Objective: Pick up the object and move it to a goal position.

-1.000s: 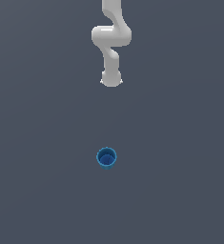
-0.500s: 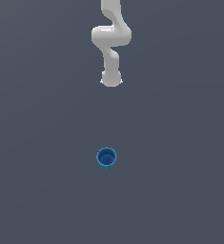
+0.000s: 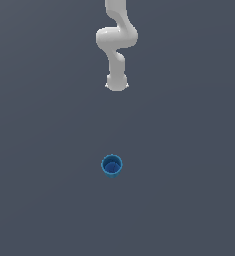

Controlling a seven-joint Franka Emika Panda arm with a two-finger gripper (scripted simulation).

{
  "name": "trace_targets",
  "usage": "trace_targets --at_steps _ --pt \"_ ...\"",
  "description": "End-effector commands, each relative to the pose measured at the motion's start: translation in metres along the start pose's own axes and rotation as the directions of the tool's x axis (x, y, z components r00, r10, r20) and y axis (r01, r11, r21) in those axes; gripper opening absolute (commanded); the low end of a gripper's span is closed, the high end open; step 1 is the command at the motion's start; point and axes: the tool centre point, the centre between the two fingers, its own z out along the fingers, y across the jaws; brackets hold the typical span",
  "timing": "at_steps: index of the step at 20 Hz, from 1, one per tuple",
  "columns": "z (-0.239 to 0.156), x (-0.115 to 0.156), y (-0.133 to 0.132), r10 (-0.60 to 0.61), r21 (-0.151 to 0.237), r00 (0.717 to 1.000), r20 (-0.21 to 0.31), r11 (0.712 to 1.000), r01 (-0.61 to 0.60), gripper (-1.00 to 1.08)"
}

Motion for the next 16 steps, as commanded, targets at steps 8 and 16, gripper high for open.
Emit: trace_targets --at_steps 8,16 --pt "0.107 -0.099 0.005 0.03 0.133 0.999 -0.015 0.991 -0.028 0.28" --pt "0.232 -0.194 -0.066 0.023 0.296 1.0 0.021 0.955 -0.028 0.28"
